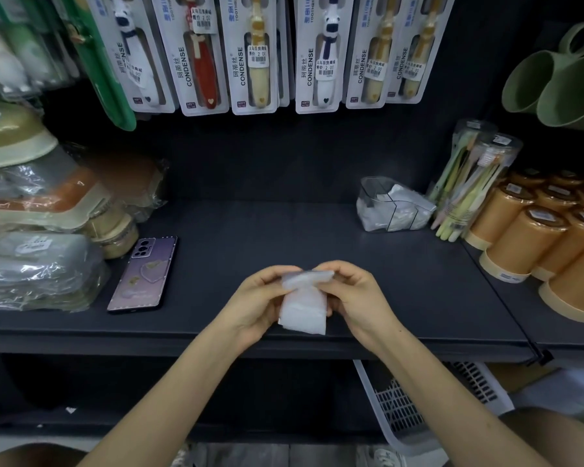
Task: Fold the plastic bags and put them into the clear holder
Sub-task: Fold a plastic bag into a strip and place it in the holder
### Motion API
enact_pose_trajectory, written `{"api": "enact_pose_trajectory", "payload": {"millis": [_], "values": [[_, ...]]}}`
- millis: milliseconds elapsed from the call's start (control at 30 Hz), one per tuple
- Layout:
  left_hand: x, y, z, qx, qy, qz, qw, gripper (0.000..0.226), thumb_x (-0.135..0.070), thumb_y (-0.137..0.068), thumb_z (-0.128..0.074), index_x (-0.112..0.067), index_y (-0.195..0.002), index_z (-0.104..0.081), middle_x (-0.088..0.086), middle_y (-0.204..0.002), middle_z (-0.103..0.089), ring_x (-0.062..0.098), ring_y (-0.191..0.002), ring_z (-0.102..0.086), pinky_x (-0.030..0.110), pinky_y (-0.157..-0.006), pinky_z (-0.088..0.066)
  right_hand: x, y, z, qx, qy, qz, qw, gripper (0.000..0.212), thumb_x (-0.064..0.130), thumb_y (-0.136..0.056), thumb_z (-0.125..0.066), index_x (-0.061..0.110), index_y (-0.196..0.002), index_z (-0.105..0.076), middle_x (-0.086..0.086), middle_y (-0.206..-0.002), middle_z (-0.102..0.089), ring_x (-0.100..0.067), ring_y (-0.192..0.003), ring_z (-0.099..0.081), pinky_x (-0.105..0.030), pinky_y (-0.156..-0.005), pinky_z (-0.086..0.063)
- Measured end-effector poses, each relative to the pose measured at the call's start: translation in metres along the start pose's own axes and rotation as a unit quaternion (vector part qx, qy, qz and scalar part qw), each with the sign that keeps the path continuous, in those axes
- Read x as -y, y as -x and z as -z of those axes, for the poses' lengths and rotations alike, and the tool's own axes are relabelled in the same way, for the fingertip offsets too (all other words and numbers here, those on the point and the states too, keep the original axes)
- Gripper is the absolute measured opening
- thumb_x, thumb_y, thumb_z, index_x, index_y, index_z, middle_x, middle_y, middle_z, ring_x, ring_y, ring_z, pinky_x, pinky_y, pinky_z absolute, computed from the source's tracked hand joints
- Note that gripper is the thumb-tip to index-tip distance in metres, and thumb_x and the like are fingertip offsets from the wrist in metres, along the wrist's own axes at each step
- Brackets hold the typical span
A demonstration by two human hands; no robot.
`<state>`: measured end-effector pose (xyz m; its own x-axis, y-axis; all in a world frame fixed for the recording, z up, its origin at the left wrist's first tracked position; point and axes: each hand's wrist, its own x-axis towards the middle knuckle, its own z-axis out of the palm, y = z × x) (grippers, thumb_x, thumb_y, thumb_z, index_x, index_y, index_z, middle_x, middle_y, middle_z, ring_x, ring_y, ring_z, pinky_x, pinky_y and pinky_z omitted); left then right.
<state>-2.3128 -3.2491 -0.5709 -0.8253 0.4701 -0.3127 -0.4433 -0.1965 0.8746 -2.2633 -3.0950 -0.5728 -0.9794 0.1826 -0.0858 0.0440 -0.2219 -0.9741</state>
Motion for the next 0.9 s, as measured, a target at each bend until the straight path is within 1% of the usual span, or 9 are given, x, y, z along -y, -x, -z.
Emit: {"api": "enact_pose_trajectory", "payload": {"millis": [100, 167, 233, 367, 433, 500, 567, 633, 900], "values": [[-0.009, 0.003, 0.009, 0.05, 0.054, 0.043, 0.996, 0.028, -0.016, -0.079, -0.054, -0.003, -0.097, -0.07, 0.019, -0.102, -0.069, 0.033, -0.092, -0.065, 0.044, -0.08, -0.054, 0.005, 0.002, 0.003, 0.014, 0.036, 0.042, 0.998, 0.023, -0.009, -0.087, -0.057, 0.009, -0.077, -0.068, 0.002, -0.071, -0.067, -0.011, -0.059, -0.056, -0.022, -0.048, -0.043], [-0.016, 0.004, 0.012, 0.061, 0.036, 0.08, 0.994, 0.042, -0.035, -0.081, -0.054, 0.0, -0.099, -0.069, 0.022, -0.102, -0.068, 0.034, -0.09, -0.065, 0.043, -0.077, -0.054, 0.006, 0.001, 0.004, 0.019, 0.084, 0.084, 0.993, 0.027, -0.013, -0.087, -0.055, 0.008, -0.077, -0.068, 0.006, -0.069, -0.067, -0.008, -0.059, -0.057, -0.019, -0.051, -0.045], [-0.02, 0.004, 0.01, 0.079, -0.055, 0.089, 0.991, 0.046, -0.042, -0.079, -0.066, -0.001, -0.101, -0.069, 0.017, -0.098, -0.07, 0.027, -0.084, -0.069, 0.037, -0.07, -0.055, 0.007, 0.001, 0.005, 0.027, 0.137, 0.123, 0.983, 0.031, -0.014, -0.087, -0.054, 0.011, -0.078, -0.07, 0.01, -0.073, -0.067, -0.006, -0.067, -0.06, -0.019, -0.06, -0.048], [-0.022, -0.001, 0.007, 0.095, -0.186, 0.046, 0.977, 0.034, -0.006, -0.078, -0.073, 0.001, -0.11, -0.066, 0.015, -0.105, -0.072, 0.023, -0.095, -0.069, 0.03, -0.075, -0.056, 0.013, -0.001, 0.015, 0.055, 0.139, 0.101, 0.984, 0.028, -0.01, -0.086, -0.058, 0.012, -0.095, -0.071, 0.0, -0.087, -0.07, -0.014, -0.08, -0.066, -0.027, -0.07, -0.053], [-0.022, -0.006, 0.003, 0.071, -0.211, 0.007, 0.975, 0.025, 0.001, -0.078, -0.073, -0.001, -0.102, -0.065, 0.016, -0.103, -0.072, 0.023, -0.092, -0.069, 0.03, -0.077, -0.056, 0.019, -0.001, 0.027, 0.096, 0.045, 0.022, 0.994, 0.036, 0.002, -0.083, -0.059, 0.012, -0.117, -0.063, -0.01, -0.098, -0.07, -0.022, -0.089, -0.067, -0.032, -0.075, -0.054], [-0.022, -0.013, -0.004, 0.057, -0.236, -0.033, 0.97, 0.021, 0.002, -0.077, -0.074, -0.008, -0.093, -0.064, 0.016, -0.101, -0.071, 0.022, -0.087, -0.069, 0.029, -0.075, -0.056, 0.027, -0.001, 0.037, 0.098, -0.026, -0.047, 0.994, 0.046, 0.014, -0.077, -0.059, 0.009, -0.122, -0.059, -0.015, -0.102, -0.069, -0.028, -0.092, -0.067, -0.036, -0.077, -0.055], [-0.02, -0.021, -0.013, 0.057, -0.258, -0.066, 0.962, 0.022, 0.002, -0.076, -0.076, -0.01, -0.091, -0.064, 0.015, -0.1, -0.072, 0.021, -0.088, -0.069, 0.029, -0.077, -0.056, 0.03, -0.001, 0.041, 0.071, 0.034, -0.063, 0.995, 0.041, 0.025, -0.081, -0.069, 0.007, -0.116, -0.063, -0.013, -0.101, -0.071, -0.026, -0.091, -0.069, -0.033, -0.076, -0.056], [-0.017, -0.029, -0.023, 0.069, -0.261, -0.087, 0.959, 0.022, 0.001, -0.076, -0.076, -0.009, -0.091, -0.064, 0.014, -0.099, -0.072, 0.022, -0.089, -0.069, 0.031, -0.08, -0.056, 0.029, -0.001, 0.044, 0.045, 0.101, -0.063, 0.992, 0.036, 0.022, -0.082, -0.073, 0.006, -0.113, -0.064, -0.011, -0.102, -0.072, -0.022, -0.094, -0.07, -0.028, -0.077, -0.057], [-0.013, -0.07, -0.056, 0.103, -0.191, -0.066, 0.974, 0.01, -0.002, -0.083, -0.069, -0.009, -0.088, -0.066, 0.012, -0.089, -0.067, 0.021, -0.08, -0.062, 0.027, -0.068, -0.055, 0.033, -0.016, 0.076, -0.098, 0.077, -0.081, 0.989, 0.008, -0.001, -0.08, -0.072, -0.002, -0.088, -0.07, -0.013, -0.081, -0.073, -0.018, -0.069, -0.069, -0.023, -0.061, -0.056]]}}
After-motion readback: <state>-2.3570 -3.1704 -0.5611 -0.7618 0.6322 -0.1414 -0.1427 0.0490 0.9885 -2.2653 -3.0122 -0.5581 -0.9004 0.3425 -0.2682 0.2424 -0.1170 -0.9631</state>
